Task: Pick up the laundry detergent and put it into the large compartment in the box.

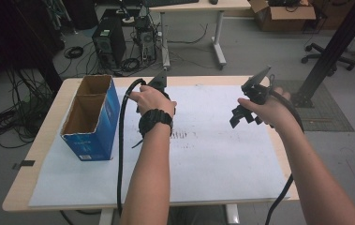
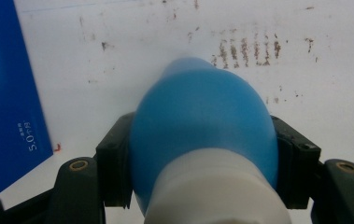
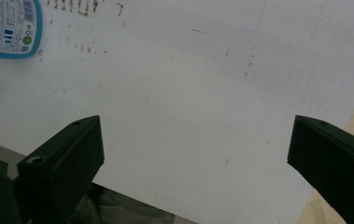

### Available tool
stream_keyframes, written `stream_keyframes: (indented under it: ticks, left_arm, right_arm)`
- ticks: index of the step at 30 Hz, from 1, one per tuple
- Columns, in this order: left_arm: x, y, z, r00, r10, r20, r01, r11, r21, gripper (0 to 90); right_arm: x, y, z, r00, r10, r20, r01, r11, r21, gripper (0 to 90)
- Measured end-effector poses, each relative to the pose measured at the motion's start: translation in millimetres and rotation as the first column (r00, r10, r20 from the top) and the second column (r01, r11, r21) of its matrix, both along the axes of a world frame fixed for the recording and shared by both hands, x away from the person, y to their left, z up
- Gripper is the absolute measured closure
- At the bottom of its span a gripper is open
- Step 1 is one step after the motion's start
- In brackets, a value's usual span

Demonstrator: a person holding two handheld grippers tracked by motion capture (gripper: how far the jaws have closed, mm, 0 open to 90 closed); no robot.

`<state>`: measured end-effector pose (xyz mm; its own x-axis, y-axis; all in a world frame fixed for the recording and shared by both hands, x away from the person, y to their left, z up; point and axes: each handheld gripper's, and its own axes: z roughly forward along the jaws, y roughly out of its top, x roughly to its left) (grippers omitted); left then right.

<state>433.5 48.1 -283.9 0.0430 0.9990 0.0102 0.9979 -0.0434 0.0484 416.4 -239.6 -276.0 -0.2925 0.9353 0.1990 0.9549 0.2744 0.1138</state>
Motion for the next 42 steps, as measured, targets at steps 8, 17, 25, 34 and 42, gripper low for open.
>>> stream_keyframes:
  ticks: [8, 17, 25, 34, 42]
  left_arm:
    - [0.4, -0.5, 0.2, 1.0000, 0.003, -0.005, -0.003, 1.0000, 0.004, 36.5]
    - [0.2, -0.6, 1.0, 1.0000, -0.002, -0.006, 0.002, 1.0000, 0.000, 36.7]
    - [-1.1, -3.5, 4.8, 0.9995, -0.027, -0.018, 0.027, 0.9996, -0.001, 36.9]
    - [-4.3, -3.7, 26.1, 0.9980, -0.062, -0.009, 0.062, 0.9981, 0.003, 36.9]
    - [-6.0, -0.3, 50.4, 0.9962, -0.087, 0.002, 0.087, 0.9962, 0.010, 37.0]
  right_arm:
    - [-0.1, -1.2, -1.3, 1.0000, -0.001, -0.002, 0.001, 1.000, 0.004, 3.7]
    - [-0.8, -1.0, -1.1, 1.0000, -0.001, -0.005, 0.001, 1.000, 0.004, 3.7]
    - [-2.1, -0.7, 2.0, 1.0000, -0.002, -0.001, 0.002, 1.000, 0.002, 3.8]
    - [-4.1, 1.7, 5.8, 1.0000, 0.000, 0.005, 0.000, 1.000, 0.001, 3.8]
    - [-4.4, 4.0, 9.3, 1.0000, -0.007, 0.006, 0.007, 1.000, 0.000, 3.8]
